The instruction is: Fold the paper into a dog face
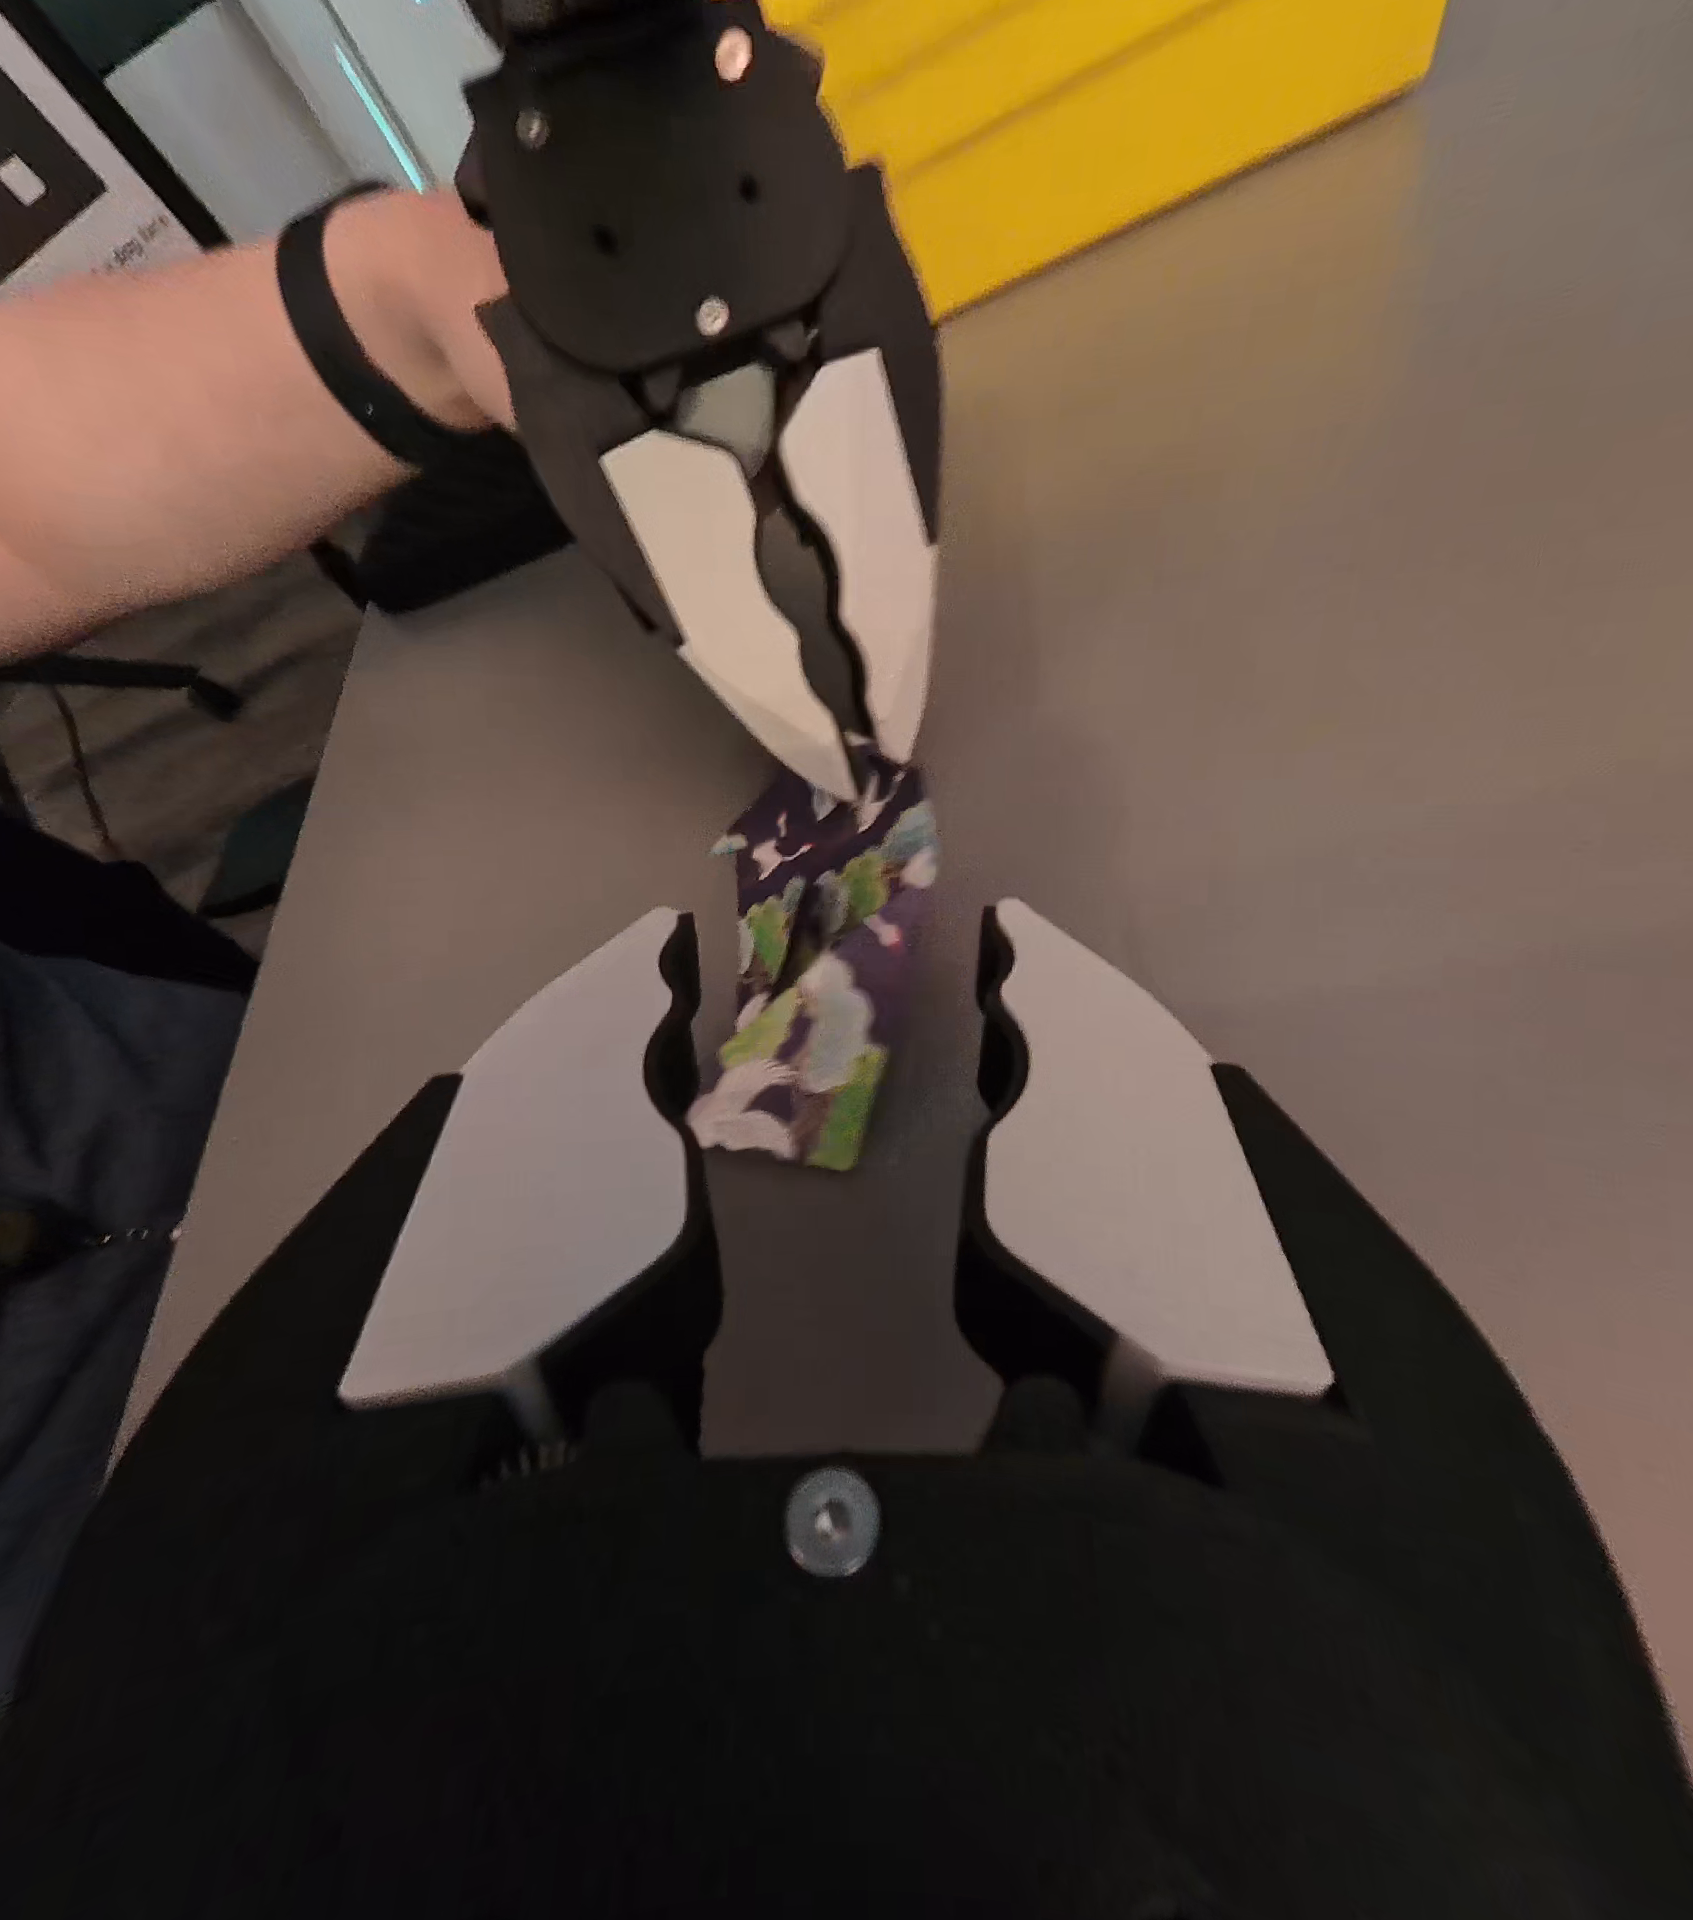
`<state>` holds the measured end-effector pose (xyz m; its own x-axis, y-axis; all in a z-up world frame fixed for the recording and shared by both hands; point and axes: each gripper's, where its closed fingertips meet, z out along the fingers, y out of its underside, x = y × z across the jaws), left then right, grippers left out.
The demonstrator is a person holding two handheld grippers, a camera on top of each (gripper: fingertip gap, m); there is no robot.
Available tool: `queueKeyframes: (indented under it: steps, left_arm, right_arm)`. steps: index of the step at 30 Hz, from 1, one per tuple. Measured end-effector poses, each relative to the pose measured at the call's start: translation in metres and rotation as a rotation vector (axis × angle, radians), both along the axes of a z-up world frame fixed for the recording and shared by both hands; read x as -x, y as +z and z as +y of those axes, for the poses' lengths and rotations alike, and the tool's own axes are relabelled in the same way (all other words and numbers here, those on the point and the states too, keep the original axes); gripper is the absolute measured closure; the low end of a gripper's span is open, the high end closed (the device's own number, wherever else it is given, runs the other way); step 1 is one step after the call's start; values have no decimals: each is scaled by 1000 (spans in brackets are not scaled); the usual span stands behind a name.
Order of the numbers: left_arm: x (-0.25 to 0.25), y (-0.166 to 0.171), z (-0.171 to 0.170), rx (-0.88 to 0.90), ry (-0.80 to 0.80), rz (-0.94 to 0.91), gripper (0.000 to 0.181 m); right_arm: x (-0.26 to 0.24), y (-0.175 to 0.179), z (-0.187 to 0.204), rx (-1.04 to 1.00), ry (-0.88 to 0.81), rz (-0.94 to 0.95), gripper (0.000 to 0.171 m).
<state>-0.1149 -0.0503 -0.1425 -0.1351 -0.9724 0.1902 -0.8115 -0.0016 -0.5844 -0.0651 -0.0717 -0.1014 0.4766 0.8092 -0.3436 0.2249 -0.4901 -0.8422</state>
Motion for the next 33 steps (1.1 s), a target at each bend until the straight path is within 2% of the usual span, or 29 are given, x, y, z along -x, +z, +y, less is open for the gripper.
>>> queueKeyframes:
  steps: [1, 3, 6, 8, 11, 19, 23, 25, 26, 28, 29, 31, 33]
  left_arm:
    - [0, 7, -1, -5, -17, -31, 177]
    - [0, 22, -1, -29, -48, -65, 181]
    - [-3, 50, 3, -37, -61, -107, 181]
    - [-6, 68, 7, -23, -60, -135, 180]
    - [-4, 87, 6, 15, -96, -170, 179]
    - [2, 125, 10, -4, -141, -230, 179]
    - [2, 153, 7, 26, -156, -303, 178]
    - [3, 165, 6, 32, -166, -329, 175]
    - [4, 169, 3, 46, -177, -335, 170]
    - [6, 181, -6, 120, -207, -347, 138]
    - [6, 186, -8, 149, -220, -354, 135]
    - [1, 196, -6, 179, -219, -388, 150]
    - [-6, 206, -1, 218, -199, -418, 153]
  right_arm:
    - [-3, 6, 6, -29, -17, 3, 118]
    - [-4, 17, 13, -68, 0, 13, 118]
    - [7, 30, 4, 8, 139, 61, 118]
    - [10, 29, 5, 37, 179, 11, 126]
    - [5, 30, 23, -26, 148, -80, 126]
    - [1, 95, 46, -217, 143, 11, 124]
    - [15, 97, 29, -125, 302, 10, 140]
    - [17, 95, 25, -136, 356, -23, 170]
    - [19, 99, 23, -143, 366, -6, 170]
    - [19, 108, 20, -149, 380, 31, 170]
    - [18, 109, 19, -155, 385, 30, 170]
    - [16, 109, 19, -193, 379, -4, 170]
    - [13, 109, 19, -225, 379, -33, 170]
